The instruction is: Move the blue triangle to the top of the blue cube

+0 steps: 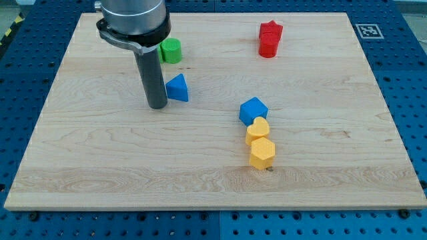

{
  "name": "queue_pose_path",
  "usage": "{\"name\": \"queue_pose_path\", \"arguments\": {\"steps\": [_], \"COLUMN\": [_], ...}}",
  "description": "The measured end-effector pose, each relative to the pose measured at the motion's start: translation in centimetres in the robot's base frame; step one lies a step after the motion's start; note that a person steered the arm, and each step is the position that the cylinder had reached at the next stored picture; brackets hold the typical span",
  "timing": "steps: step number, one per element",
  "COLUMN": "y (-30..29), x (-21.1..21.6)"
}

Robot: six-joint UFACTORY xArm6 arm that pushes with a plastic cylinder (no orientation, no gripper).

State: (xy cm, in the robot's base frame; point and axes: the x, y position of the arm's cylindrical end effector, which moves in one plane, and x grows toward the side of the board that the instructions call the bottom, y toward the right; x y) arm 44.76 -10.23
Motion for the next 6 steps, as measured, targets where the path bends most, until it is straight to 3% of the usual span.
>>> {"name": "queue_pose_path", "arguments": {"steps": [1,2,4,6], "y": [0.4,4.8,5.3,-3.6], "x": [0.0,0.0,0.0,-2.0]}}
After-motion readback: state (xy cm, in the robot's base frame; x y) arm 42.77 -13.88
